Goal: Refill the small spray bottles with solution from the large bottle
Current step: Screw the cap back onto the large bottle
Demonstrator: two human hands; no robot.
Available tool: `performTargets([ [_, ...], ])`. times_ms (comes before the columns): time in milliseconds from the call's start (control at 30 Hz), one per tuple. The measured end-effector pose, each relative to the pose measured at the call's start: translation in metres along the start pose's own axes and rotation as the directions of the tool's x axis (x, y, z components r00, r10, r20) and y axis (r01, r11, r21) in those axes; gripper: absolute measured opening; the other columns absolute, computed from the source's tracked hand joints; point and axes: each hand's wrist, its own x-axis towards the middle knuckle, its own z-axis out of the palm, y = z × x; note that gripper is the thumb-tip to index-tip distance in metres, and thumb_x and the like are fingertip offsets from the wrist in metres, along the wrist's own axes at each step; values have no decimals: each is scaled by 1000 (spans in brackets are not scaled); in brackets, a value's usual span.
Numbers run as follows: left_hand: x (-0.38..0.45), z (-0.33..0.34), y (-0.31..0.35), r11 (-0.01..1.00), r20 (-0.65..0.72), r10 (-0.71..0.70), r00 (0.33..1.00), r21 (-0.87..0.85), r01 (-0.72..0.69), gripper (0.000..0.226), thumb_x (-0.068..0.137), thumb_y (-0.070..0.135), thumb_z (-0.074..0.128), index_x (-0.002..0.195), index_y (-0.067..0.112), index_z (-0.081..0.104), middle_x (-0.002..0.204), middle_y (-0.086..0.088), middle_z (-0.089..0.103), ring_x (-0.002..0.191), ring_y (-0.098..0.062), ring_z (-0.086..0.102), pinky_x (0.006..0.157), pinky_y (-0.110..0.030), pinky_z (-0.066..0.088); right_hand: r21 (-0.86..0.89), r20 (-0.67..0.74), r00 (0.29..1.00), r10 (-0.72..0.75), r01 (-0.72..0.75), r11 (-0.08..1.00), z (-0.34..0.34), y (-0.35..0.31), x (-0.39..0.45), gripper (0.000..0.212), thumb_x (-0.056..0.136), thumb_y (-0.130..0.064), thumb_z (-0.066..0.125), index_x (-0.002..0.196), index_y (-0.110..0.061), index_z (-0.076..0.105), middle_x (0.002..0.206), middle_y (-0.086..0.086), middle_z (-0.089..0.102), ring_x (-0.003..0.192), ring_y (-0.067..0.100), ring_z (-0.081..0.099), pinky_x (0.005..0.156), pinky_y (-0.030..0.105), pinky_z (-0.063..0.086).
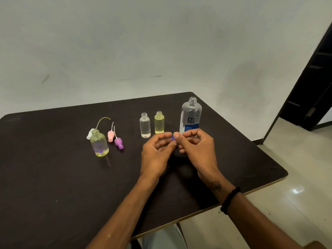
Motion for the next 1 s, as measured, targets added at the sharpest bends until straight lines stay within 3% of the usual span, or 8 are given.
performTargets([
  [133, -2, 2, -3, 979, 0, 122, 993, 164, -120, 35, 87, 0, 79, 119, 12, 72, 106, 3, 78, 92, -4, 76, 77, -17, 60, 88, -31, 998, 58, -55, 995, 4, 5, -1, 36, 83, -24, 90, 108, -9, 68, 90, 8, 81, 75, 15, 78, 70, 28, 63],
  [300, 1, 2, -8, 974, -93, 167, 982, 173, -149, 28, 88, 8, 80, 115, 12, 75, 102, 6, 78, 90, -2, 76, 79, -19, 61, 110, 6, 997, 71, -71, 991, 8, 7, 0, 39, 86, -31, 87, 110, -7, 69, 89, 8, 81, 81, 20, 80, 78, 36, 67],
  [500, 11, -5, -12, 994, -91, -13, 996, -112, 3, 31, 84, 10, 85, 114, 10, 75, 102, -13, 79, 99, -23, 76, 92, -41, 62, -2, -168, 985, -35, 35, 999, 9, 9, 1, 32, 93, -46, 76, 100, -15, 70, 87, 2, 78, 70, 14, 76, 67, 26, 62],
  [600, 13, -8, -8, 957, -15, -73, 997, -281, 66, 31, 88, 4, 78, 119, 2, 73, 109, -20, 77, 102, -29, 75, 88, -32, 63, -114, -317, 932, -174, 145, 983, 8, 9, 3, 27, 94, -40, 78, 103, -16, 68, 91, -1, 74, 74, 9, 71, 69, 29, 62],
  [667, 13, -11, -7, 927, 31, -102, 994, -360, 106, 32, 89, 2, 76, 120, 0, 72, 109, -19, 77, 100, -26, 75, 87, -29, 62, -232, -364, 880, -305, 231, 945, 3, 7, 10, 40, 89, -40, 82, 117, -19, 63, 107, -1, 67, 85, 6, 64, 75, 26, 59],
  [833, 15, -16, -7, 863, 75, -161, 984, -472, 177, 36, 84, 4, 77, 120, 2, 72, 110, -17, 78, 100, -24, 75, 87, -28, 62, -359, -175, 939, -297, 220, 907, -2, 9, 34, 100, 74, -47, 93, 153, -32, 34, 152, -3, 44, 134, 15, 49, 106, 32, 48],
  [933, 15, -16, -4, 852, 74, -170, 983, -490, 184, 39, 81, 7, 78, 119, 5, 69, 106, -17, 78, 95, -24, 76, 83, -27, 62, -328, -111, 945, -307, 257, 909, 0, 11, 46, 98, 76, -40, 93, 153, -31, 33, 151, -5, 51, 133, 12, 53, 107, 29, 49],
  [1000, 15, -15, 2, 845, 59, -166, 984, -506, 172, 41, 79, 9, 80, 117, 6, 67, 102, -18, 78, 91, -24, 77, 80, -27, 63, -300, -121, 948, -294, 248, 921, 0, 10, 51, 87, 81, -32, 91, 150, -27, 38, 145, -4, 58, 127, 12, 59, 97, 14, 50],
])
